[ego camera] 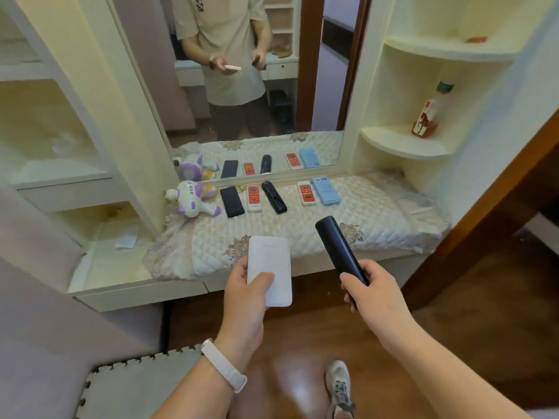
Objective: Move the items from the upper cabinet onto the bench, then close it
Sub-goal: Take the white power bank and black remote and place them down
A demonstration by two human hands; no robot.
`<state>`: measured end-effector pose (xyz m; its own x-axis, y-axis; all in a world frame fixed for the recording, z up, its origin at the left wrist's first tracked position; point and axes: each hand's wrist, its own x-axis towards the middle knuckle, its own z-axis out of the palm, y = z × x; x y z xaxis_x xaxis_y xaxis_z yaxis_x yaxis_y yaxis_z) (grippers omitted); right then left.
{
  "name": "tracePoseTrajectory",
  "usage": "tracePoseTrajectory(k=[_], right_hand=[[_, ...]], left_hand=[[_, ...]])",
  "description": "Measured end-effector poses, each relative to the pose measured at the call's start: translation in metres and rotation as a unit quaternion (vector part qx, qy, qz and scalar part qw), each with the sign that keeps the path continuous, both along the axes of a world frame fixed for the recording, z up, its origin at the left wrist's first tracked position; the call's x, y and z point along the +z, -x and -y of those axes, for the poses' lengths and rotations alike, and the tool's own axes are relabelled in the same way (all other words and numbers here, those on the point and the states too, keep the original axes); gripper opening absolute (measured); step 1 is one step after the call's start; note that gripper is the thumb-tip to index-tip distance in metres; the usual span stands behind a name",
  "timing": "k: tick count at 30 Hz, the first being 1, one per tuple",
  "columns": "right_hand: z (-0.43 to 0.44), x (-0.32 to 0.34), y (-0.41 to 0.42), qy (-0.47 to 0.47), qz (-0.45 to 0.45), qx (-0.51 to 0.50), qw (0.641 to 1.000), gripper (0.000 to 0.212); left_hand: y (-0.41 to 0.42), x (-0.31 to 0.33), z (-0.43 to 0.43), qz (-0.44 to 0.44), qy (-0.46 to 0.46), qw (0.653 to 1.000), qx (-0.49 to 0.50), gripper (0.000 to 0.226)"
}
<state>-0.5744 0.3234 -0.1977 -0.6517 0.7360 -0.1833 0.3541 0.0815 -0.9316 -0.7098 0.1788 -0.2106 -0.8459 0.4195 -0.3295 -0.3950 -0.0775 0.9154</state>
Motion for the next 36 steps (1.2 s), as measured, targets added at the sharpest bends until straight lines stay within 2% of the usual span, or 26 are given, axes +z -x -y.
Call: tracePoseTrajectory(k=[5, 8, 16, 26, 36], right_hand=[[-0.073, -0.027, 0.022, 0.043, 0.013, 0.008, 0.999, 0.008], [-0.124, -0.036, 0.034, 0.06, 0.018, 0.018, 0.998, 0.009], [-0.226, -0.059, 0.075, 0.046, 0.062, 0.08, 0.994, 0.002], [-0.245, -0.112, 0.152, 0.067, 0.125, 0.123, 0.982, 0.009], [-0.246, -0.161, 0.222, 0.061, 0.219, 0.136, 0.964, 0.006]], left_hand=[[0.021, -0.02, -0.07, 0.022, 0.046, 0.998, 0.021, 0.041], [0.033, -0.022, -0.117, 0.025, 0.063, 0.997, 0.027, 0.035], [0.068, -0.028, -0.208, 0.016, 0.117, 0.991, 0.071, 0.034], [0.123, -0.074, -0.232, 0.034, 0.174, 0.976, 0.127, 0.036], [0.187, -0.148, -0.236, 0.088, 0.236, 0.965, 0.069, 0.036]])
